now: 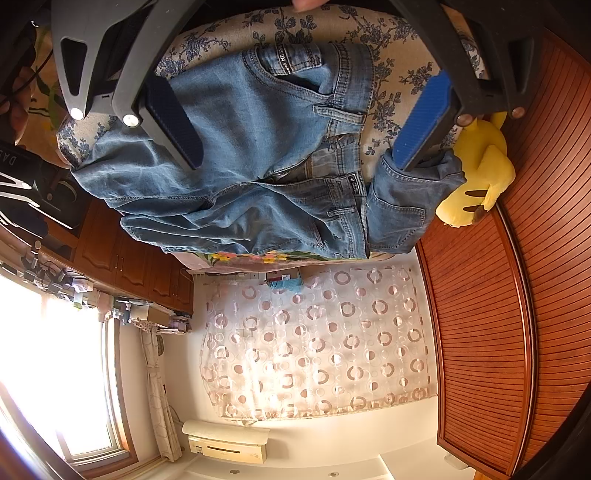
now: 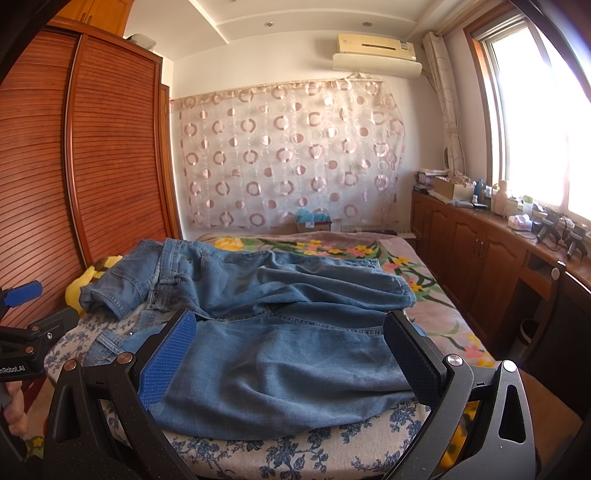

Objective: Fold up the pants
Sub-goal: 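Lower both tools to the jeans and close both on the waistband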

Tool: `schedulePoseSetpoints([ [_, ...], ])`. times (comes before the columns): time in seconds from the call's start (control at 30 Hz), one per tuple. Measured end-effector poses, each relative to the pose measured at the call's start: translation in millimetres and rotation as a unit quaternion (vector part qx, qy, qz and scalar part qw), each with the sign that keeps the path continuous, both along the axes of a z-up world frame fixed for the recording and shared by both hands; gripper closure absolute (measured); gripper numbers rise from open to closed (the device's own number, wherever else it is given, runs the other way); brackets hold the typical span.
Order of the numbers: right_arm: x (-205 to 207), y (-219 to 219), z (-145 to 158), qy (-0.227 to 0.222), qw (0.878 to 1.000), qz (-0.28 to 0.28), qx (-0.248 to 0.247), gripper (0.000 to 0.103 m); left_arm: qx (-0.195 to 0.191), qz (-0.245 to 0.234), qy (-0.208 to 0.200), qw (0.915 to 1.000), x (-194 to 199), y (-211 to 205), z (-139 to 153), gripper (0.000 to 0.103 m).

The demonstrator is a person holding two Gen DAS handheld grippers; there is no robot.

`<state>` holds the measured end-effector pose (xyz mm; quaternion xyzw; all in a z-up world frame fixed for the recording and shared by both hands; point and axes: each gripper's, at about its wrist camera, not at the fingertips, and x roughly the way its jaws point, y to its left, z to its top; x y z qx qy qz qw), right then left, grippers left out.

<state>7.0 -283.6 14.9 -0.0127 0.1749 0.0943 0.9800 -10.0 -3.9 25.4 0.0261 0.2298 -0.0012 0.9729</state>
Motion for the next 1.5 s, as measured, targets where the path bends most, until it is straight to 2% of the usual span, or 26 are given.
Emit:
schedulePoseSetpoints([
  [0.3,0.2,-0.9,-0.8,0.000,1.000,0.000,-0.001,0.000,-0.001,-0.002,0.001,1.0000,0.1,0.3,-2.6,0.000],
  [0.5,1.3,-10.9,-6.4,0.021,1.000,-0.008,-0.002,0.000,-0.005,-0.006,0.032,0.9995,8.5,12.1,-22.2,0.000],
  [0.7,10.6,-42.9,-26.0,0.050,0.998,-0.029,-0.008,0.001,-0.012,-0.006,0.065,0.9978,16.1,29.7,-57.0,0.000],
  [0.93,17.0,-100.8,-61.8,0.087,0.994,-0.071,-0.018,0.004,-0.024,0.002,0.093,0.9954,21.8,52.6,-90.3,0.000],
  [1.2,17.1,-144.8,-79.7,0.119,0.988,-0.095,0.000,0.007,-0.044,-0.006,0.117,0.9921,24.4,69.4,-108.4,0.001],
  [1.3,19.6,-148.1,-84.4,0.130,0.988,-0.088,-0.002,0.009,-0.056,-0.014,0.121,0.9910,23.9,75.5,-110.9,0.006],
  [1.5,25.3,-148.6,-94.8,0.153,0.986,-0.070,-0.017,0.013,-0.086,-0.029,0.135,0.9866,21.5,89.8,-114.8,0.025],
])
